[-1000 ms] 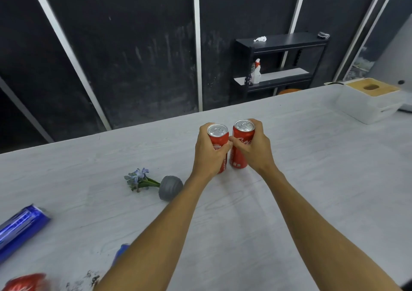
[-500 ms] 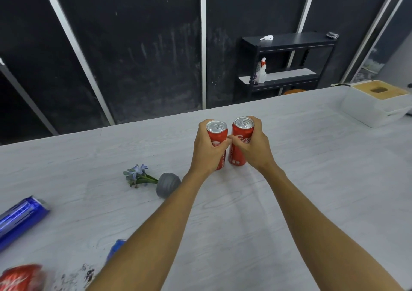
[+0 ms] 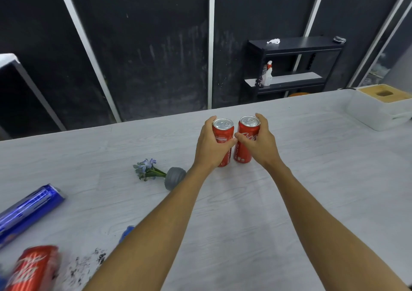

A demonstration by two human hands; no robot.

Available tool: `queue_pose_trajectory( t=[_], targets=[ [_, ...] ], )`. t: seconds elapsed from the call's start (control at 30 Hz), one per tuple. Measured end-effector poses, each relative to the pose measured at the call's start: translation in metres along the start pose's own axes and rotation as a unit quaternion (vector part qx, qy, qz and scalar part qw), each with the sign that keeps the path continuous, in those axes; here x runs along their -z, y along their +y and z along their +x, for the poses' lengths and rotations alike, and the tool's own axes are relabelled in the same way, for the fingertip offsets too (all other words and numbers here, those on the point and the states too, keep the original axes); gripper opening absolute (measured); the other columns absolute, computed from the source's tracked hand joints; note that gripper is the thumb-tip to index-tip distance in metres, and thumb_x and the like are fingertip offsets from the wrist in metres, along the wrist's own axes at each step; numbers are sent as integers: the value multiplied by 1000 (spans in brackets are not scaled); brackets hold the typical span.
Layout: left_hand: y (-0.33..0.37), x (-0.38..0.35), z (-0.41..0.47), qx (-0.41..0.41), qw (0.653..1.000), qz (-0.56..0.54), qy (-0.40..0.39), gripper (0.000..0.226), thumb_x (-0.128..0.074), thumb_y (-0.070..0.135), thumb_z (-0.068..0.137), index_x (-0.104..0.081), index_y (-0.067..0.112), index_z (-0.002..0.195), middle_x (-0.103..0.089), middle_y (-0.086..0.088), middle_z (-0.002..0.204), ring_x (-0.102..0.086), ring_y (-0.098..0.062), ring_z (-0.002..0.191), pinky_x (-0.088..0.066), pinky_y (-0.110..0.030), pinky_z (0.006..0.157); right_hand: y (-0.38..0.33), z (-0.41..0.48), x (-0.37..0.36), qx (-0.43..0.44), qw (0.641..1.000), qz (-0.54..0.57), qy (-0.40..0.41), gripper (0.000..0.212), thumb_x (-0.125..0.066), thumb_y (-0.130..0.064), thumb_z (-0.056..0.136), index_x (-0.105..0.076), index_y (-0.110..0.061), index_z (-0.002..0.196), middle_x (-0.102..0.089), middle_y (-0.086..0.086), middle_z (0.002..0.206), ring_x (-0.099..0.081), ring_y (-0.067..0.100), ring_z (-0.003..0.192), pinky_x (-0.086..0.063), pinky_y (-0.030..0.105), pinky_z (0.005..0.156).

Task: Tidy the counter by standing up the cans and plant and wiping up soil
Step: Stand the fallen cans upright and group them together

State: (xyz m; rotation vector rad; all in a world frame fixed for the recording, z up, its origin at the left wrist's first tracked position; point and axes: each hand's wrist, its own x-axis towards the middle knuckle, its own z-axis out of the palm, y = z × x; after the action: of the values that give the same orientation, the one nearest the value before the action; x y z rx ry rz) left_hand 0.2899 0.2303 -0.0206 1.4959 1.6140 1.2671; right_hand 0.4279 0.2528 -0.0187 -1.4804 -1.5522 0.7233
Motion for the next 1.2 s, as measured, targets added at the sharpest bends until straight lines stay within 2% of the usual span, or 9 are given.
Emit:
queue_pose_trajectory(
  t=[0.1,0.23,0.47,0.53,0.7,0.83,1.07,1.2],
  targets=[
    [-1,9,-8,2,1000,23,-4,85,-73,38,82,-22,27,149,-31,1,154,-34,-21,139,-38,-44,107,-4,-8,-1,-13,1000,-18,15,86,-69,-34,86,-16,-21,152,-30,3,155,-36,27,139,-36,43,108],
    [1,25,-21,3,997,76,-17,85,-68,46,84,-19,28,151,-26,2,157,-29,-22,142,-34,-45,111,-9,-25,-2,-9,997,-44,62,82,-67,-33,87,-18,-20,152,-29,4,156,-33,25,141,-33,43,110],
    [-5,75,-57,-63,972,217,-63,77,-52,52,92,-15,25,153,-13,2,161,-8,-19,148,-14,-46,120,-26,-77,-19,49,982,-163,83,70,-63,-44,87,-30,-22,145,-41,4,147,-43,26,133,-41,51,106],
    [-11,91,-65,-86,958,264,-74,75,-48,53,93,-14,24,153,-9,3,162,-4,-19,149,-8,-45,120,-33,-94,-29,59,973,-212,68,66,-59,-47,89,-32,-20,144,-41,6,147,-42,29,133,-38,52,108],
    [-28,137,-88,-93,929,346,-96,73,-42,58,93,-12,29,153,-2,4,162,2,-20,149,2,-46,118,-59,-135,-63,85,945,-316,-4,68,-44,-56,93,-26,-22,149,-26,7,156,-25,30,143,-28,58,111],
    [-41,182,-110,-104,907,393,-112,73,-35,61,94,-10,28,153,1,2,162,6,-22,149,4,-48,117,-88,-167,-93,106,924,-363,-54,69,-35,-60,95,-24,-22,151,-12,8,161,-9,29,148,-17,54,116],
    [-67,256,-140,-95,872,467,-115,70,-30,61,95,-7,30,153,5,1,162,9,-22,148,5,-49,118,-121,-214,-143,147,899,-397,-115,65,-35,-56,96,-26,-20,150,-11,9,161,-8,30,147,-16,52,115],
    [-90,298,-154,-69,854,504,-108,70,-29,60,96,-5,30,154,7,0,162,11,-24,148,7,-51,117,-129,-238,-166,125,890,-408,-159,66,-32,-58,96,-26,-19,149,-15,10,160,-10,29,146,-22,52,113]
  ],
)
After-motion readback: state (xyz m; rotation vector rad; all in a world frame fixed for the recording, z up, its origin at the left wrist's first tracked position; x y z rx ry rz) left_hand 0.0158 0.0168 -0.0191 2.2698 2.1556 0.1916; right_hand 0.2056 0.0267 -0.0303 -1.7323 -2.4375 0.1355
